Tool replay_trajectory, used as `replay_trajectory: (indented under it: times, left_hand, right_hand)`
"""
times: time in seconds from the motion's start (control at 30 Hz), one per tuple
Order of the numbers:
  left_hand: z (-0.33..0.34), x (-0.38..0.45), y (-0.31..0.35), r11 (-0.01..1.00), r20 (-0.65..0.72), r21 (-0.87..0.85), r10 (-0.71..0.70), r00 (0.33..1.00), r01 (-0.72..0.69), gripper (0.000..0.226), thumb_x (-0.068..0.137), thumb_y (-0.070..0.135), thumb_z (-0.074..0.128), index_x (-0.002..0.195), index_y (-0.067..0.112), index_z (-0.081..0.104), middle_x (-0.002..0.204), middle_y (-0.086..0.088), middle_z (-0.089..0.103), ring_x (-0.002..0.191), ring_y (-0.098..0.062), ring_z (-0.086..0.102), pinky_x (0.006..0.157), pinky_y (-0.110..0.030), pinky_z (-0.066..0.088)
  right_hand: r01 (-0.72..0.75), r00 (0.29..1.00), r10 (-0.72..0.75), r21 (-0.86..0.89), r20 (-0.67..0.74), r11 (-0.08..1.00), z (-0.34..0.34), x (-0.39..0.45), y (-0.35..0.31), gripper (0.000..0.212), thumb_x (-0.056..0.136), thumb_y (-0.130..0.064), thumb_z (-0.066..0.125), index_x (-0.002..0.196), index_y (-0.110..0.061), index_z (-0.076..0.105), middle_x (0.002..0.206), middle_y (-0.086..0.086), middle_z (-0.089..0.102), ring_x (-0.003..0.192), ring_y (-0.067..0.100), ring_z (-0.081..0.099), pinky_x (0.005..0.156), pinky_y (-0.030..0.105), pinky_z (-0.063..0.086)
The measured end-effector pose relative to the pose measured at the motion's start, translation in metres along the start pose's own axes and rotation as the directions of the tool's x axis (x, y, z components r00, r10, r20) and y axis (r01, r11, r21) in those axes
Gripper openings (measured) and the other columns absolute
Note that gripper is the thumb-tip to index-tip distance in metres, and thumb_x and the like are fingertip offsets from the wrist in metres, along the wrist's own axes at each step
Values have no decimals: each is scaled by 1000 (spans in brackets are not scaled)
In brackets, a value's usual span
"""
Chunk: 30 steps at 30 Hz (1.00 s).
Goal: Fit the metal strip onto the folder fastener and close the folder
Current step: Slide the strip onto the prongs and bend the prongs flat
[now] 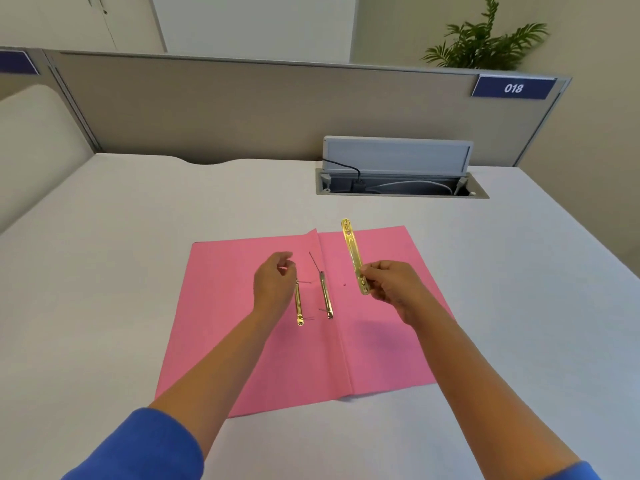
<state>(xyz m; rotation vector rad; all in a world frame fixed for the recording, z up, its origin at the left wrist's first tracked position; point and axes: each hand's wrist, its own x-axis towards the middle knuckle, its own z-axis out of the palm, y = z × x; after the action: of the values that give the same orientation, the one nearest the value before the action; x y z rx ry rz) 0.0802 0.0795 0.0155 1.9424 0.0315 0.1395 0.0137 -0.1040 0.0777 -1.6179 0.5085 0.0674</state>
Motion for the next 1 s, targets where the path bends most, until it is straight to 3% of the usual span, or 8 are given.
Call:
replay_trajectory:
  times: [0.17, 0.33, 0.43, 0.6, 0.83, 0.9, 1.0]
  left_hand:
    - [17, 14, -10, 989, 112, -76, -119, 987, 128, 31, 86, 4, 52, 115, 6, 60, 108, -10, 64, 88, -17, 57, 75, -25, 45]
    - [30, 21, -8, 981, 167, -91, -156, 973, 173, 32, 84, 3, 52, 114, 4, 62, 115, -17, 65, 106, -30, 60, 87, -39, 50]
    - [36, 21, -7, 977, 176, -133, -142, 974, 167, 28, 84, 3, 54, 109, 5, 67, 109, -16, 68, 100, -32, 63, 89, -42, 53]
    - [38, 22, -7, 992, 165, -105, -54, 985, 72, 21, 85, 10, 59, 103, 5, 70, 106, -9, 71, 95, -19, 63, 89, -31, 49]
    - [38, 22, -4, 996, 174, -81, -6, 985, 20, 22, 84, 5, 56, 99, 8, 72, 88, -9, 73, 65, -6, 60, 57, -8, 45]
    - [38, 22, -3, 996, 177, -81, -13, 984, 28, 21, 84, 6, 57, 95, 9, 73, 83, -9, 73, 62, -4, 58, 59, -13, 48]
    - [38, 21, -3, 993, 188, -104, -28, 982, 48, 18, 83, 7, 58, 90, 9, 74, 75, -8, 70, 66, -15, 61, 69, -29, 51]
  right_hand:
    - [-30, 1000, 30, -35, -6, 999, 18, 4, 9, 14, 86, -6, 60, 94, 2, 68, 71, 9, 60, 55, 12, 48, 51, 17, 46]
    - [-42, 999, 41, -99, -18, 994, 31, 6, 17, 15, 86, -5, 60, 93, 5, 69, 63, 5, 58, 52, 12, 47, 42, 11, 45]
    - [-42, 999, 40, -112, -20, 993, 35, 7, 19, 15, 85, -6, 61, 93, 5, 69, 63, 5, 58, 51, 11, 47, 41, 10, 43]
    - [-52, 998, 48, -110, -32, 993, 37, 10, 20, 13, 85, -7, 62, 92, 2, 70, 63, 4, 59, 51, 11, 48, 43, 11, 44]
    - [-59, 998, 58, -109, -10, 992, 42, 11, 19, 14, 85, -6, 62, 94, 3, 69, 61, 5, 56, 50, 11, 44, 42, 11, 43]
    - [-61, 998, 60, -114, -8, 992, 42, 11, 19, 15, 85, -6, 62, 95, 4, 69, 61, 5, 56, 50, 12, 44, 44, 12, 43]
    - [-65, 998, 64, -110, -9, 992, 41, 12, 21, 15, 85, -5, 63, 95, 5, 69, 59, 4, 55, 48, 11, 44, 43, 12, 43]
